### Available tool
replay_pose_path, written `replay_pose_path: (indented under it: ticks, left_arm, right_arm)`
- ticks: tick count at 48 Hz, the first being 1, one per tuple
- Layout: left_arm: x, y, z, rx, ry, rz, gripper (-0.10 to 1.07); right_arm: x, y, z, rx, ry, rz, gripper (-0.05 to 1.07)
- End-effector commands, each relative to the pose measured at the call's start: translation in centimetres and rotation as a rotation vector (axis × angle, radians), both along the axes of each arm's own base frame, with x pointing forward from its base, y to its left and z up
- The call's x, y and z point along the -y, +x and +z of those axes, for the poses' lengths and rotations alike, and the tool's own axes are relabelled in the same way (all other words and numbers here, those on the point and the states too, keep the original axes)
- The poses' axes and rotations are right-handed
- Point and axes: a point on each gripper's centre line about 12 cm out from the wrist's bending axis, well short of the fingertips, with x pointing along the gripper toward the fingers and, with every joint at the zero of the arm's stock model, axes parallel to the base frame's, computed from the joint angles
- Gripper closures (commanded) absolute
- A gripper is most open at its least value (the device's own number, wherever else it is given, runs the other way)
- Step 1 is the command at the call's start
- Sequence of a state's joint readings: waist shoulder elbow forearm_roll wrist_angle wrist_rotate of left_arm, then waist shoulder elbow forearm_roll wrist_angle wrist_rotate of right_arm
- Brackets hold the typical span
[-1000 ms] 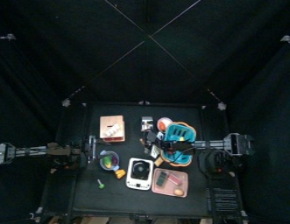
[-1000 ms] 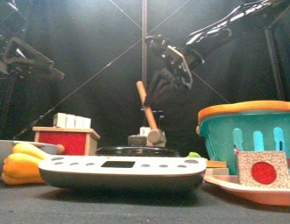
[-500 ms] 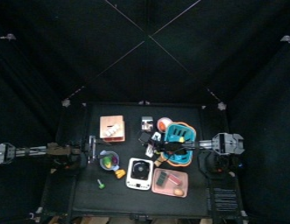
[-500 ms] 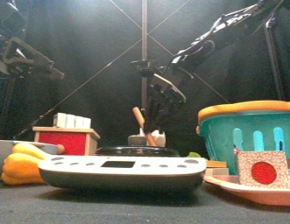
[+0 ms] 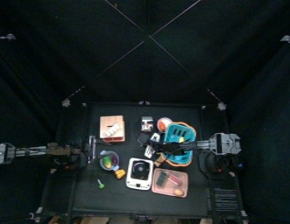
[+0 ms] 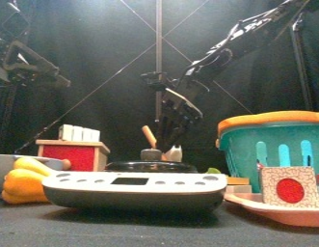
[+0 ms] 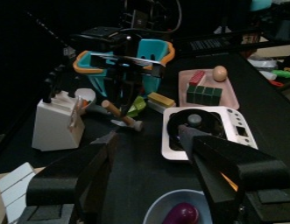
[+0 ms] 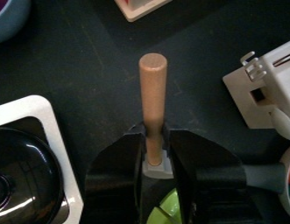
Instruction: Place hammer above stove
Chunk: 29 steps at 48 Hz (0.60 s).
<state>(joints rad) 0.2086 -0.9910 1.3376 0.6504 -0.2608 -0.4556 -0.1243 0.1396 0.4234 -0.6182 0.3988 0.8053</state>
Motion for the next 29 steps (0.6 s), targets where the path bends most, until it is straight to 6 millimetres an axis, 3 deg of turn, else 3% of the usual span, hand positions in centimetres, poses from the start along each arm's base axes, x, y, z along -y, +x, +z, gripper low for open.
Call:
replay_pose_path:
  ticks: [1, 10, 22, 29]
  left_arm:
    - [-0.05, 0.22, 0.38, 0.007, 0.002, 0.0, 0.05]
    - [-0.08, 0.23, 0.35, 0.005, 0.003, 0.001, 0.05]
    - [-0.08, 0.21, 0.38, 0.007, 0.004, 0.001, 0.05]
    - [-0.05, 0.22, 0.38, 0.007, 0.004, -0.001, 0.05]
  right_arm:
    - [0.03, 0.57, 1.44, 0.042, 0.004, -0.005, 0.45]
    - [0.24, 0.7, 1.45, 0.044, 0.006, -0.012, 0.43]
    - [0.14, 0.81, 1.38, 0.047, 0.009, -0.008, 0.21]
    - [-0.02, 1.03, 1.41, 0.049, 0.005, -0.001, 0.14]
